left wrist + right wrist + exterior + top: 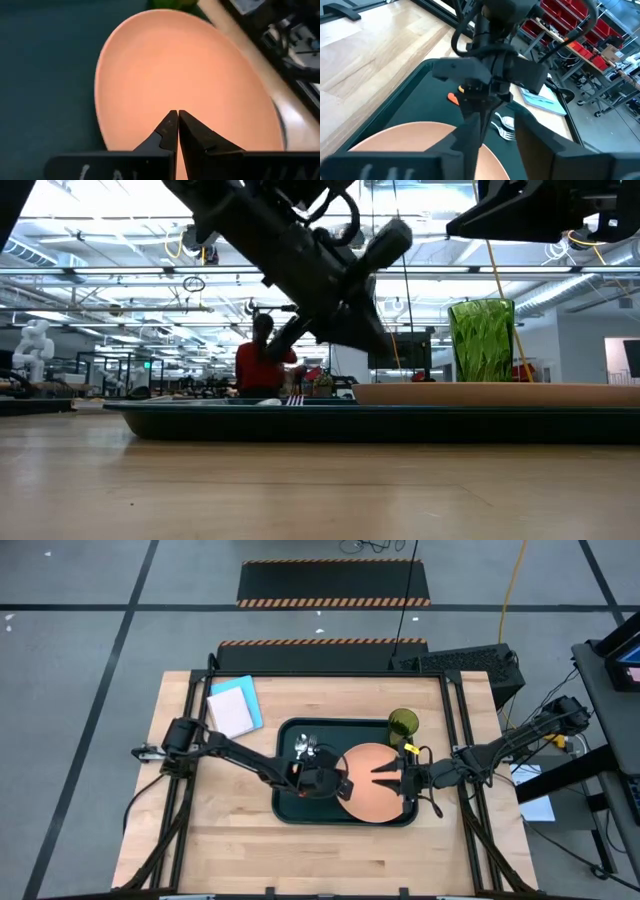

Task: Pick and place plate/cup/fork/spoon on tray
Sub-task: Adjust the orange plate

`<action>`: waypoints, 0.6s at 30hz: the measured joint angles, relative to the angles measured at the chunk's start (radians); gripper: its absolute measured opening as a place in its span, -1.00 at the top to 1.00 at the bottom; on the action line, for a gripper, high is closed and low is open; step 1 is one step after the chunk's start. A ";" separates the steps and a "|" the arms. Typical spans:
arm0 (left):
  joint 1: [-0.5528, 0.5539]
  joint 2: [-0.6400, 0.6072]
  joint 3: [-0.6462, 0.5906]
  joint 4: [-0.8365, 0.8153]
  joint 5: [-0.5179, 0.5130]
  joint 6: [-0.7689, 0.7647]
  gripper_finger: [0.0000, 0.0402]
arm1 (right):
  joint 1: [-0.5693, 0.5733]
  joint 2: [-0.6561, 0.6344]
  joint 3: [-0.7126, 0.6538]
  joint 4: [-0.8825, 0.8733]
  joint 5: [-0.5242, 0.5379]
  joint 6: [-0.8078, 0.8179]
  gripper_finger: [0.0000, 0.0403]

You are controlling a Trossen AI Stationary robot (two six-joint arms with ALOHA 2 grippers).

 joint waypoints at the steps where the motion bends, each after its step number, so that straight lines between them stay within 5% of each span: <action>1: 0.001 0.003 0.001 -0.005 0.000 -0.001 0.93 | 0.000 0.000 0.000 -0.001 0.000 0.000 0.48; 11: 0.031 0.022 -0.001 -0.134 0.070 -0.003 0.93 | 0.000 0.000 0.000 -0.002 -0.046 0.003 0.97; 18: 0.048 0.020 -0.001 -0.190 0.071 -0.021 0.93 | 0.000 0.000 0.000 -0.010 -0.050 0.001 0.96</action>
